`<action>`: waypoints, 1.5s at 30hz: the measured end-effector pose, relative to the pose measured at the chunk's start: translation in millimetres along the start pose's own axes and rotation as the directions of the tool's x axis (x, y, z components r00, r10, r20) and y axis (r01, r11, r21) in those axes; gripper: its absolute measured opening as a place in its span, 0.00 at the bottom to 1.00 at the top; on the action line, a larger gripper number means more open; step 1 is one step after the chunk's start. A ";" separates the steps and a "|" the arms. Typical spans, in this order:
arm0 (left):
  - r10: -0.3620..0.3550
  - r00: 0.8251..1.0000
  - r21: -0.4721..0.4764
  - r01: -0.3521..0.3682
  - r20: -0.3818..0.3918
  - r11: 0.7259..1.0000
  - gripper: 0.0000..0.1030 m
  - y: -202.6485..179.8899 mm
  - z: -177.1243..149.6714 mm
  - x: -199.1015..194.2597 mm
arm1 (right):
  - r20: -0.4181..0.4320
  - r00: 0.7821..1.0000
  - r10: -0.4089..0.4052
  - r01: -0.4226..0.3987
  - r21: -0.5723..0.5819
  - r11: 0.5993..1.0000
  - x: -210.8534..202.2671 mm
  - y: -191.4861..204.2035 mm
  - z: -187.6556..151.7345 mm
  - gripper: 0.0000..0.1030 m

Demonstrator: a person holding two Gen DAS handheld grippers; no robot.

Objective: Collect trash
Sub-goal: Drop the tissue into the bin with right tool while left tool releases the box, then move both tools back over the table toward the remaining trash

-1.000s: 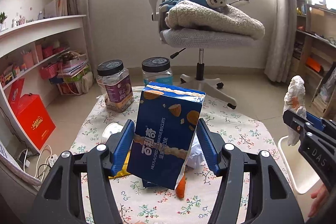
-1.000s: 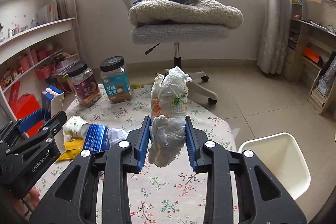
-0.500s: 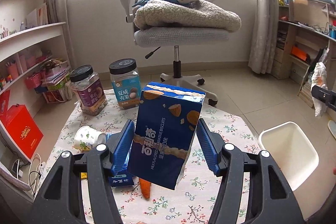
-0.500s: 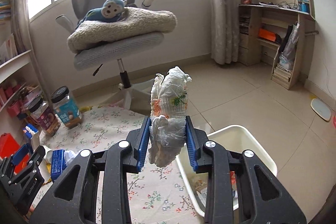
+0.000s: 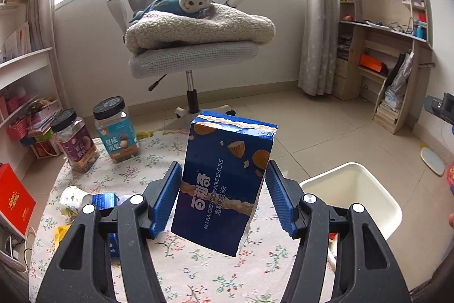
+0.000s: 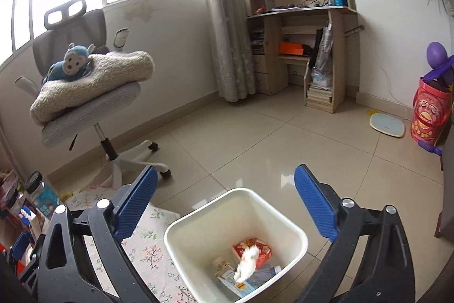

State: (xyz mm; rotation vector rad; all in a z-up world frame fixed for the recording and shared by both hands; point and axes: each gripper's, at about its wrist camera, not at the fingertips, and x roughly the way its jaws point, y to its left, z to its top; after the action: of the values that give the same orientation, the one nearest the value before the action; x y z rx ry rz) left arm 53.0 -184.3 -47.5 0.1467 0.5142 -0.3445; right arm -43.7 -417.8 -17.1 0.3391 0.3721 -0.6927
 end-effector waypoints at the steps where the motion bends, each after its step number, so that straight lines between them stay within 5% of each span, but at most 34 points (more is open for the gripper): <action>1: -0.020 1.000 -0.003 0.020 -0.012 1.000 0.58 -6.5 1.0 2.0 | 0.004 1.000 -0.009 0.009 0.009 1.000 0.1 -5.6 1.5 0.93; 17: -0.200 0.972 0.031 0.205 -0.123 0.978 0.59 -118.4 0.5 25.3 | -0.016 0.999 -0.042 0.044 0.125 0.991 7.3 -59.5 15.1 0.93; 31: -0.306 0.922 0.062 0.329 -0.239 0.942 0.68 -164.4 0.2 42.9 | -0.014 0.997 -0.077 0.079 0.194 0.978 5.2 -85.9 17.0 0.93; 35: -0.303 0.924 0.061 0.325 -0.236 0.944 0.73 -156.7 3.6 43.0 | -0.018 0.996 -0.082 0.084 0.173 0.981 5.7 -80.4 15.1 0.93; 45: -0.204 0.969 0.053 0.213 -0.140 0.976 0.74 -112.5 20.9 32.6 | -0.038 0.996 -0.079 0.082 0.079 0.993 9.2 -52.9 7.8 0.93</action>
State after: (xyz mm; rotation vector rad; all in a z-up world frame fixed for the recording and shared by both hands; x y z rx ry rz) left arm 48.8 -303.1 -51.7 0.1830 0.6537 -0.5609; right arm -71.0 -464.3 -23.7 0.4148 0.3932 -0.7832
